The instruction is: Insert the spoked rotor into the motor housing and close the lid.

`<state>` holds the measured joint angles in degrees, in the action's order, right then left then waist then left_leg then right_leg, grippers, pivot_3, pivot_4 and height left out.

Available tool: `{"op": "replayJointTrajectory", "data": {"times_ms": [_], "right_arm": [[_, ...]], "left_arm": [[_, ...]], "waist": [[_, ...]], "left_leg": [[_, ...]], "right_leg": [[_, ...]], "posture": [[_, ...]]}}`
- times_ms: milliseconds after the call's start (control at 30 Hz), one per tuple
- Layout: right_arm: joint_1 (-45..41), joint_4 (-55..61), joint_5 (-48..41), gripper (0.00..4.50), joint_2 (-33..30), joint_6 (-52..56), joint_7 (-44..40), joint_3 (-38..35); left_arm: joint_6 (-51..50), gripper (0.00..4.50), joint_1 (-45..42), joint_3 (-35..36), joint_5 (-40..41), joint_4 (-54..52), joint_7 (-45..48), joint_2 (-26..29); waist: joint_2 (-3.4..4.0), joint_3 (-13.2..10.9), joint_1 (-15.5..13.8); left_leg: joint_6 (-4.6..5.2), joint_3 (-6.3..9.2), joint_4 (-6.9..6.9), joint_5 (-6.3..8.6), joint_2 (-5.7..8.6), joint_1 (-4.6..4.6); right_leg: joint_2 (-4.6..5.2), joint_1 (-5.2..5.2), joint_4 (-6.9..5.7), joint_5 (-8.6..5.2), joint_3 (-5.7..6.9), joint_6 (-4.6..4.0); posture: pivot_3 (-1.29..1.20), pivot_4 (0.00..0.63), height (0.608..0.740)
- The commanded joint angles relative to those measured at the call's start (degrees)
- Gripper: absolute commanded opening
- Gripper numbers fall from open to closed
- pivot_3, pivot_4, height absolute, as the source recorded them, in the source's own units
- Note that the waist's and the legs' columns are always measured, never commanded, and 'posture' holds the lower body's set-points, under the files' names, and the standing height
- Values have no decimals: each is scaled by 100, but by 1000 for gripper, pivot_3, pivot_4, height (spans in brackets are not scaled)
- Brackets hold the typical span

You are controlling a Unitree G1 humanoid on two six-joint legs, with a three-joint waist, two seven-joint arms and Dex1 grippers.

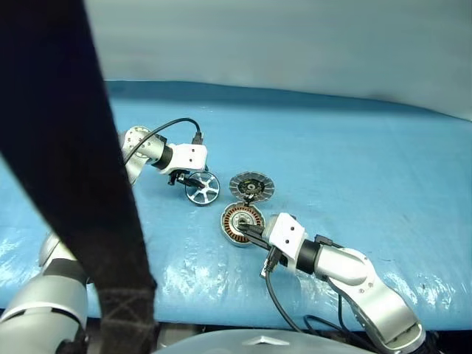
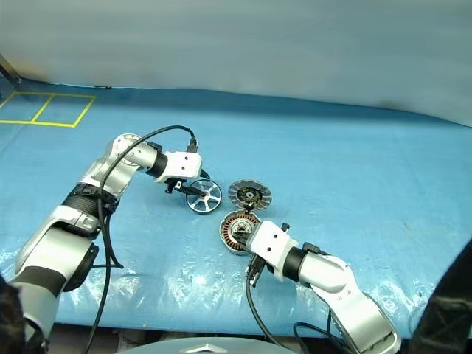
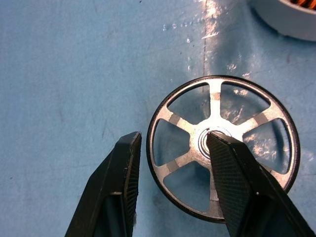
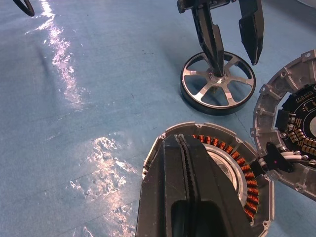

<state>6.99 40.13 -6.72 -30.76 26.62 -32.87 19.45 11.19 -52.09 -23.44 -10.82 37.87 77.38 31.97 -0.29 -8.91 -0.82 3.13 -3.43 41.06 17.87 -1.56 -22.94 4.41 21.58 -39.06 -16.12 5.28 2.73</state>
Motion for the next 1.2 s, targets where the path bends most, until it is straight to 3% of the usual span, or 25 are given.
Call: {"op": "replayJointTrajectory", "data": {"times_ms": [33, 600, 1200], "right_arm": [[0, 242, 27, 0, -15, -30, 28, -50], [22, 181, 61, 0, -35, 0, 18, -36], [20, 124, 159, 0, -82, -128, -33, 7]], "left_arm": [[-12, 2270, -31, 47, 44, -179, 149, 97], [-678, 2270, -19, 115, 320, -585, 878, 175], [-985, 2270, 309, -205, -137, -1073, 630, 270]], "waist": [[0, 0, 2], [0, 0, 5], [0, 0, 0]], "left_leg": [[0, 0, 0, 0, 0, 0], [1, 0, -1, 0, -1, -2], [2, 0, -1, 1, 0, -2]], "right_leg": [[0, 0, 0, 0, 0, 0], [-1, 2, 0, 0, -1, 0], [0, 3, 1, 0, -4, 0]], "posture": [[0, 150, 740], [0, 150, 740], [0, 150, 740]]}}
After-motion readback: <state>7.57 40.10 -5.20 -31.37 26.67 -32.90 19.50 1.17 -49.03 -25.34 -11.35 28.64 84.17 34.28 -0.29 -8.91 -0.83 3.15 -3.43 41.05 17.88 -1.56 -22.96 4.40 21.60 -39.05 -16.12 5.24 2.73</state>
